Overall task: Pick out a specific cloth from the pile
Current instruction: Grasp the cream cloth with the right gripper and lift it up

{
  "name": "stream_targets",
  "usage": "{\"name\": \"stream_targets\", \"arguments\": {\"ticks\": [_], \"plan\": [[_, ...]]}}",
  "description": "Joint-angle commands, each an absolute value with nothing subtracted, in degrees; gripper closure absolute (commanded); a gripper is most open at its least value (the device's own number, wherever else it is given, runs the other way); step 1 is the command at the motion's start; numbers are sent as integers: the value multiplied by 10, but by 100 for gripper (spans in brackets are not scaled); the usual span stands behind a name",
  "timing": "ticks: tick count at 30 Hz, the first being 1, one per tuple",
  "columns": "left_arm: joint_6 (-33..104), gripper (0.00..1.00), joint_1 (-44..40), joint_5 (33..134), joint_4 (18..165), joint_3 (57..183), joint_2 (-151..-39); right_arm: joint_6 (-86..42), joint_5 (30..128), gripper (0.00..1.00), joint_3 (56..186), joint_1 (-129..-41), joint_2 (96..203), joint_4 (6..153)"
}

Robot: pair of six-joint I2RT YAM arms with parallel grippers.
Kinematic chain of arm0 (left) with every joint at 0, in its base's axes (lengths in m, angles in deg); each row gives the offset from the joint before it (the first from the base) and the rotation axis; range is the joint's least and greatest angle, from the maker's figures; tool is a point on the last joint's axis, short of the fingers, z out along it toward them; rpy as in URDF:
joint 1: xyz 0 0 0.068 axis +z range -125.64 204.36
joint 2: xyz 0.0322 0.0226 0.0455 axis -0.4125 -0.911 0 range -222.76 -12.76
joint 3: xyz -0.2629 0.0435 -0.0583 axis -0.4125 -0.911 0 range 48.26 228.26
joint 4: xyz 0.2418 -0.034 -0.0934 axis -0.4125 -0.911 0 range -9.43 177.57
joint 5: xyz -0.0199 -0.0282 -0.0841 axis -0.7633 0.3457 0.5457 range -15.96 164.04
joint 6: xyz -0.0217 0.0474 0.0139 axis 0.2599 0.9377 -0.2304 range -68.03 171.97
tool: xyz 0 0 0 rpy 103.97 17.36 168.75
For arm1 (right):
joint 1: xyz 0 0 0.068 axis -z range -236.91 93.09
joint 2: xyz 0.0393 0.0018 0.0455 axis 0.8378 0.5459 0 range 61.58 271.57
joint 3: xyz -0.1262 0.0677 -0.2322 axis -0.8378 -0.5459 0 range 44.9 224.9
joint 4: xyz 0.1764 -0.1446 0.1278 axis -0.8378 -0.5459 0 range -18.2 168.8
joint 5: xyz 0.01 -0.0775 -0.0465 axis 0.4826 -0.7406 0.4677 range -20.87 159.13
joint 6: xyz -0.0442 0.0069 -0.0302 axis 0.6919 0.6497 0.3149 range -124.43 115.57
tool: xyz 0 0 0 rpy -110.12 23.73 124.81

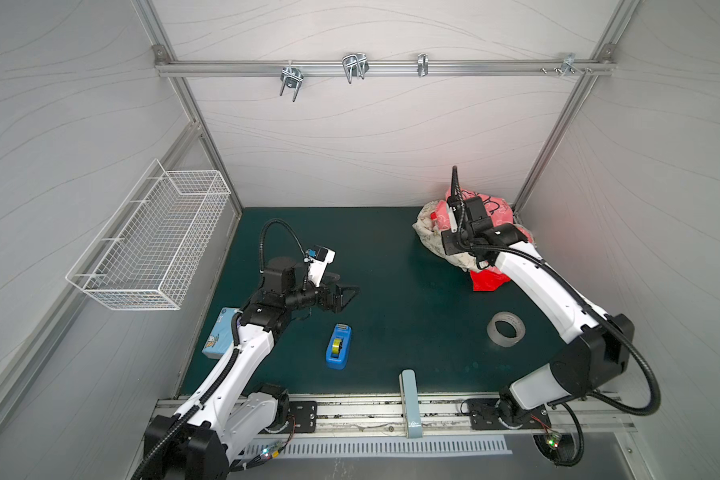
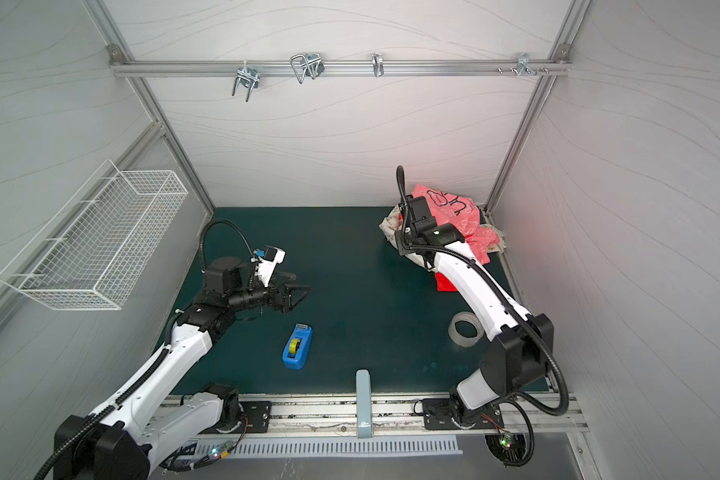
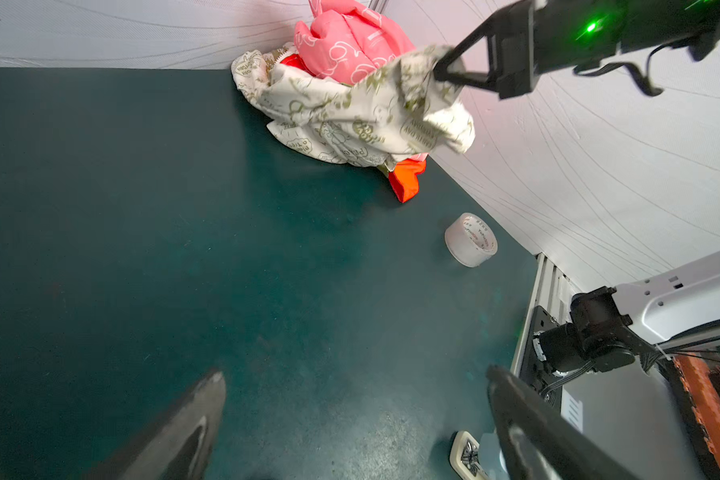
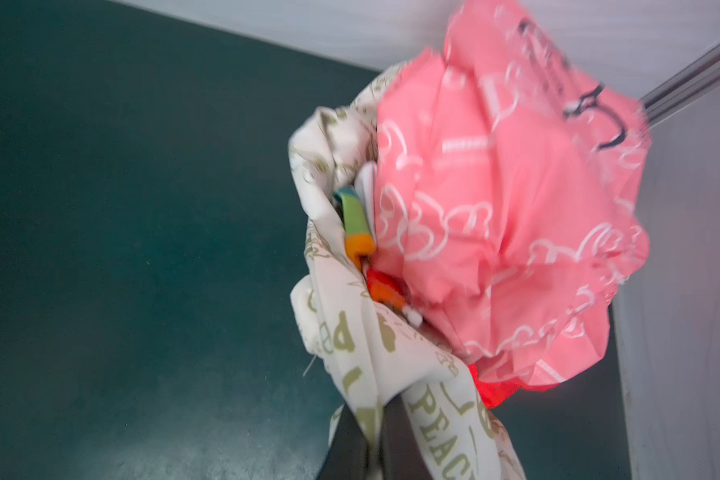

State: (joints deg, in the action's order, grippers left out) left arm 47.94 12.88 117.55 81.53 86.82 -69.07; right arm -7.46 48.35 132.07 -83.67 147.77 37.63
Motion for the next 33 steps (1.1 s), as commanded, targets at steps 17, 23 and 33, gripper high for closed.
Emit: {"name": "stream_targets", "arguments": {"ticks": [17, 23, 33], "plan": [[494, 1, 122, 1155, 835, 884, -678, -69, 624, 100, 1511, -808, 1508, 417], [496, 1, 122, 1155, 835, 884, -680, -62, 666, 100, 1619, -808, 1539, 429], [499, 1, 122, 1147, 834, 885, -684, -90, 841, 100, 1814, -767, 1606, 500]]}}
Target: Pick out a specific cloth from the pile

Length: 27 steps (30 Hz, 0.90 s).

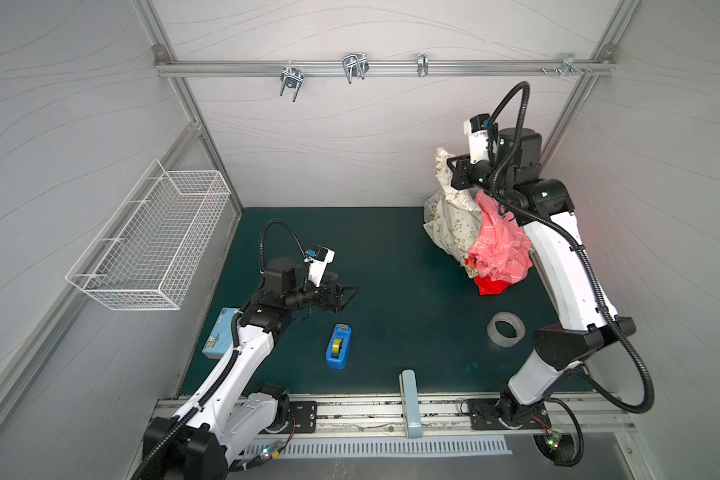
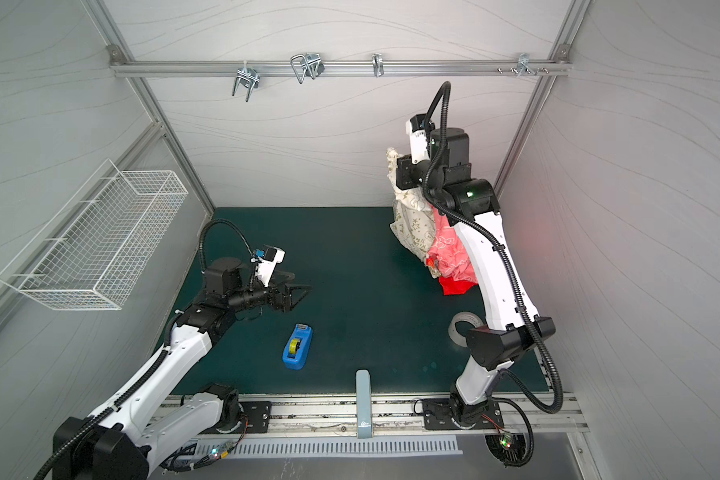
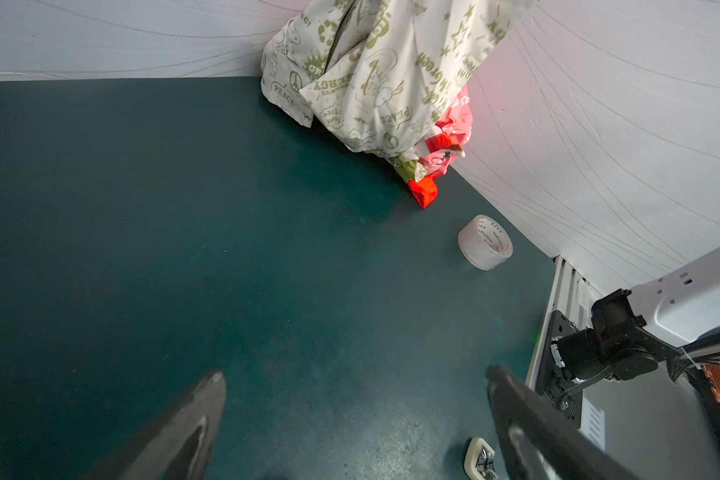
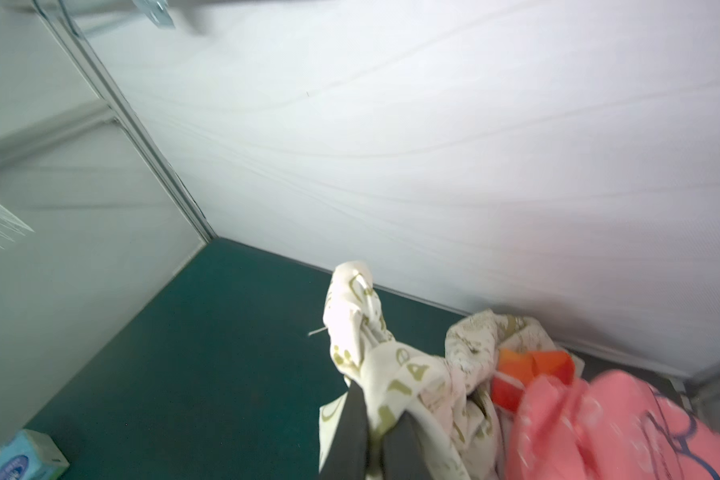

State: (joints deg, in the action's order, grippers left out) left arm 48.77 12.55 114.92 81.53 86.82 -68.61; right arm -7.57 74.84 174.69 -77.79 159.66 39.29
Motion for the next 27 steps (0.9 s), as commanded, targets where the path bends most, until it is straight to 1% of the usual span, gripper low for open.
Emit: {"name": "stream_targets", "arguments": {"ticks": [1, 4, 8, 10, 14, 16, 17, 19, 23, 27], "plan": [[500, 1, 122, 1146, 834, 885, -685, -95, 857, 100, 1845, -763, 1622, 504], [501, 1, 122, 1144, 834, 886, -687, -123, 905, 100, 1905, -747, 1661, 538], [505, 1, 122, 1140, 833, 886, -692, -218, 989, 100, 1907, -714, 1693, 649], [507, 1, 122, 1138, 831, 886, -695, -259, 1026, 100, 1907, -708, 1710, 676], [514, 1, 122, 1128, 826, 886, -700, -298, 1111, 100, 1857, -721, 1726, 694], [515, 1, 122, 1127, 825, 887, -702, -282, 1144, 100, 1822, -741, 1728, 676], [516, 1, 122, 1126, 824, 887, -703, -255, 1157, 100, 1809, -756, 1729, 647], [516, 1, 122, 1125, 823, 887, -704, -193, 1155, 100, 1775, -783, 1730, 579], [516, 1, 122, 1122, 823, 886, -700, -108, 1102, 100, 1683, -818, 1735, 489], [516, 1, 122, 1121, 826, 883, -697, -66, 1010, 100, 1617, -838, 1764, 426]]}}
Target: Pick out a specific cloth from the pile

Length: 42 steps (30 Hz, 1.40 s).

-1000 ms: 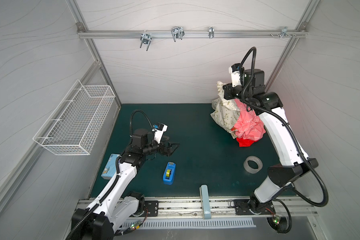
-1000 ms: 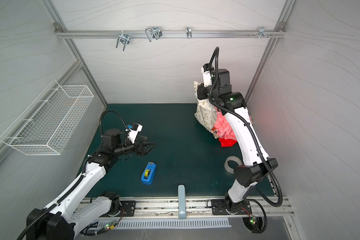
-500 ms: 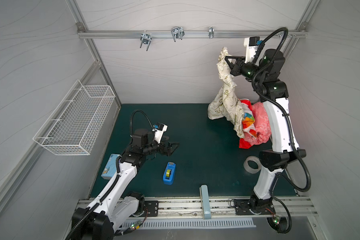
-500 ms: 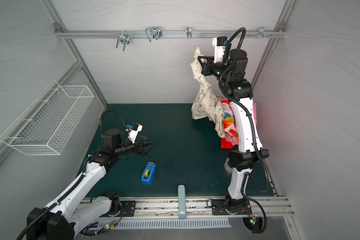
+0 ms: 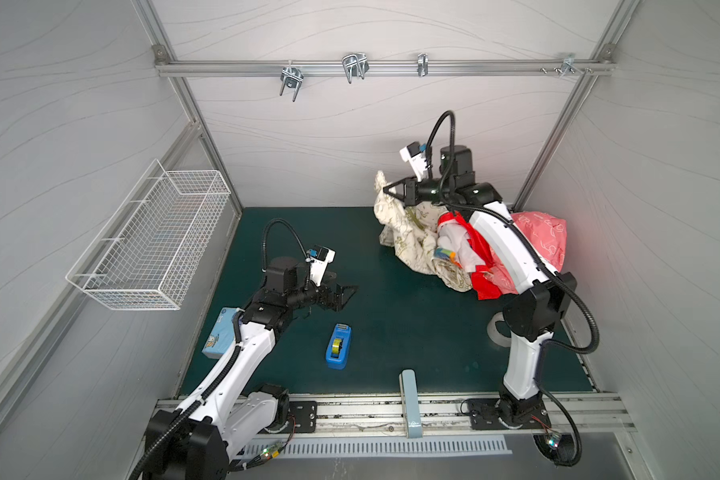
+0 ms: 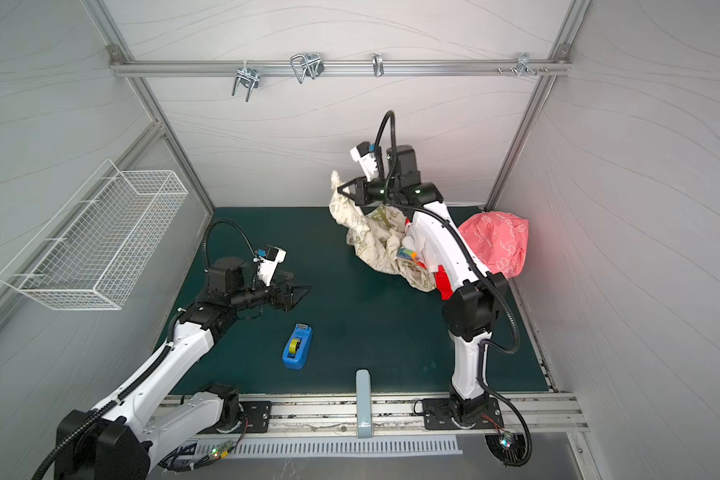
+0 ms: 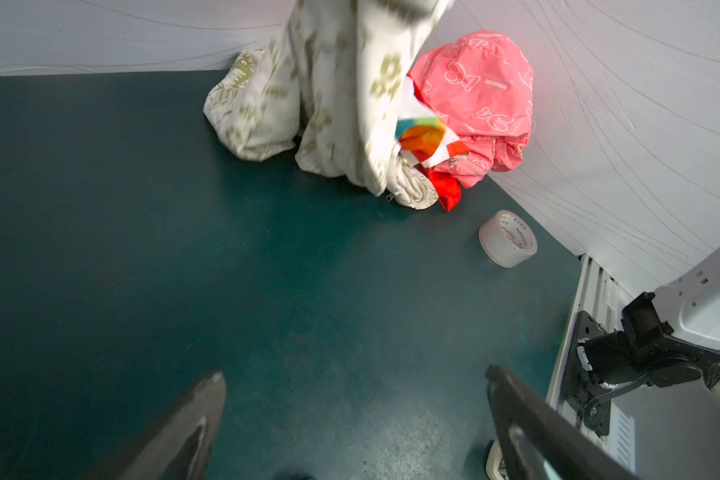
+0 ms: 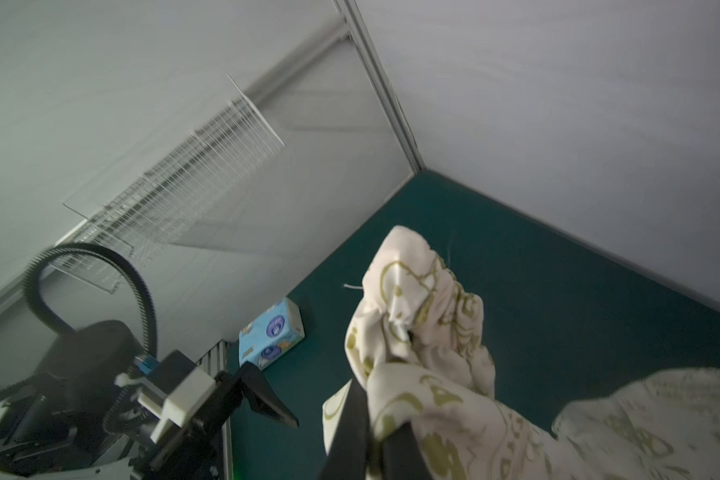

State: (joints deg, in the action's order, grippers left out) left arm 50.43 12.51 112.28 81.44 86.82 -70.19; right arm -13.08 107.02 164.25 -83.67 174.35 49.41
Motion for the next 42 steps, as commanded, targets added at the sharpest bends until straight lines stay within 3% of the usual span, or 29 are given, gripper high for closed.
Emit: {"name": "stream_targets", "arguments": {"ticks": [1, 8, 11, 15, 25, 28, 31, 34, 42], "plan": [[515, 1, 122, 1121, 826, 883, -696, -54, 982, 100, 1608, -844, 1777, 408], [515, 1, 122, 1117, 825, 882, -697, -3, 765, 99, 1582, -884, 1843, 345], [516, 1, 122, 1117, 825, 882, -697, 9, 660, 92, 1588, -897, 1859, 337], [516, 1, 122, 1115, 825, 882, -697, 20, 544, 74, 1597, -906, 1874, 328], [518, 1, 122, 1114, 824, 882, -698, 29, 399, 75, 1588, -910, 1908, 335], [519, 1, 122, 1114, 825, 881, -697, 28, 406, 64, 1593, -906, 1921, 339], [519, 1, 122, 1114, 825, 880, -697, 24, 405, 47, 1593, -905, 1927, 344], [520, 1, 122, 1113, 825, 880, -699, 21, 398, 20, 1586, -906, 1925, 350], [521, 1, 122, 1111, 824, 880, -699, 34, 382, 10, 1508, -920, 1856, 423]]}}
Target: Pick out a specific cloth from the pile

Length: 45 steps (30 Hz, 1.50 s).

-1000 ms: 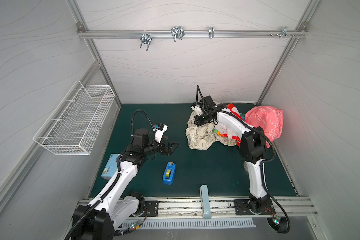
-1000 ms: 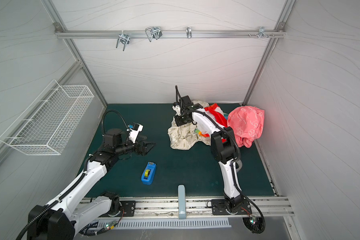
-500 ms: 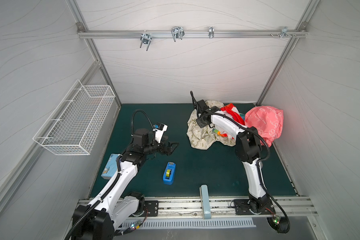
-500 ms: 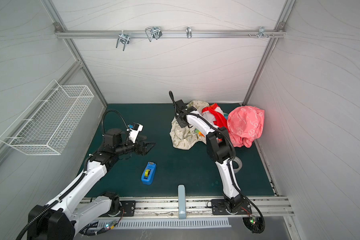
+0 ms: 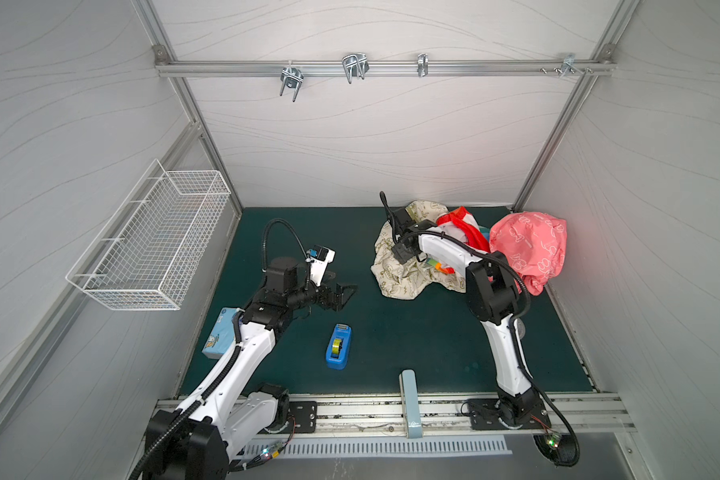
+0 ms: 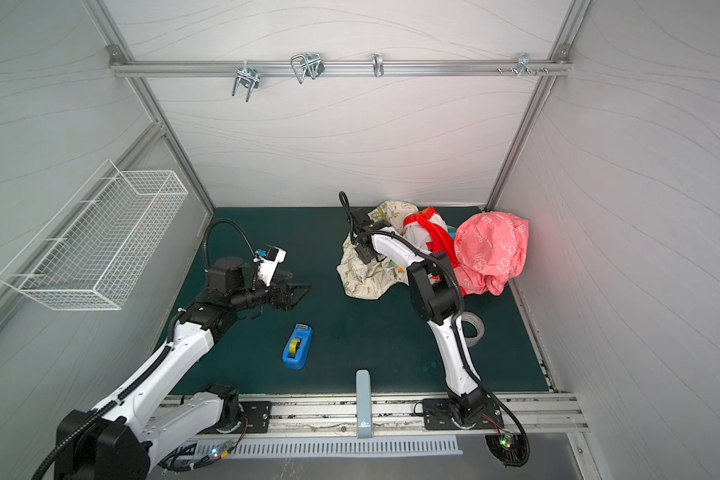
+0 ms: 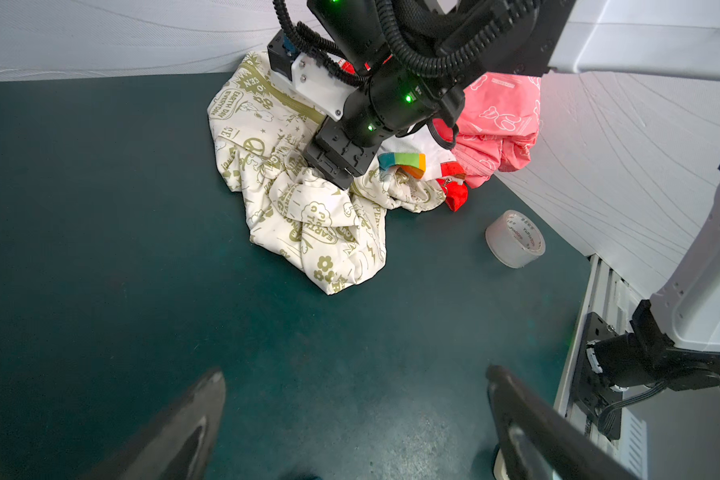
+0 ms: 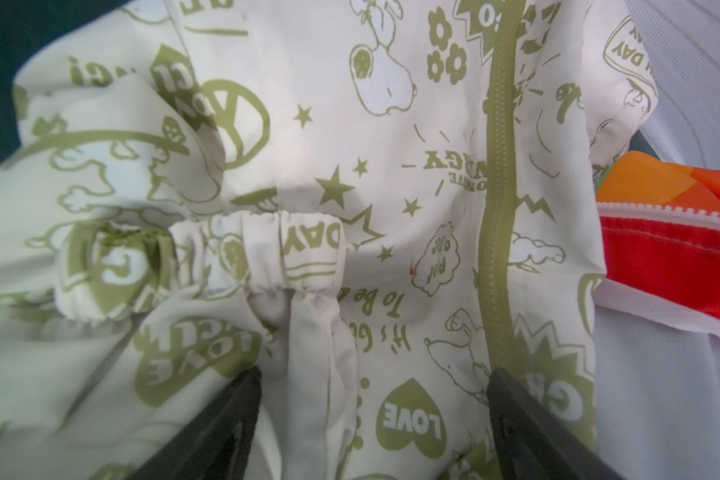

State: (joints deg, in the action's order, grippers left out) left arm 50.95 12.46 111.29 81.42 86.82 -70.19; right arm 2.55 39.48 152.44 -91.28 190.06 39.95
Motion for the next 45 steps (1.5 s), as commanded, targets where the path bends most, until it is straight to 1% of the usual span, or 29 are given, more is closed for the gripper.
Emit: {"name": "stream_targets", "arguments": {"ticks": [1, 3, 9, 16, 19, 20, 33, 40, 42, 43, 45], "plan": [[521, 1, 122, 1112, 824, 880, -699, 34, 379, 9, 1499, -920, 1847, 431], [521, 1, 122, 1112, 824, 880, -699, 37, 376, 1, 1485, -919, 1833, 442], [522, 1, 122, 1113, 825, 879, -698, 66, 389, 1, 1429, -927, 1793, 497], [523, 1, 122, 1114, 825, 879, -701, 61, 414, 1, 1445, -923, 1806, 481], [525, 1, 122, 1114, 825, 879, -704, 54, 432, 1, 1463, -910, 1820, 460], [525, 1, 122, 1115, 825, 880, -705, 34, 434, 1, 1469, -905, 1826, 453], [529, 1, 122, 1115, 821, 882, -712, 16, 468, 1, 1491, -884, 1876, 422], [532, 1, 122, 1113, 818, 882, -715, -5, 557, 1, 1547, -871, 1934, 358], [532, 1, 122, 1113, 818, 882, -716, -6, 567, 4, 1560, -870, 1949, 343], [532, 1, 122, 1112, 818, 883, -716, -6, 573, 7, 1563, -870, 1955, 337], [532, 1, 122, 1113, 817, 883, -716, -10, 586, 20, 1566, -866, 1963, 328]]}}
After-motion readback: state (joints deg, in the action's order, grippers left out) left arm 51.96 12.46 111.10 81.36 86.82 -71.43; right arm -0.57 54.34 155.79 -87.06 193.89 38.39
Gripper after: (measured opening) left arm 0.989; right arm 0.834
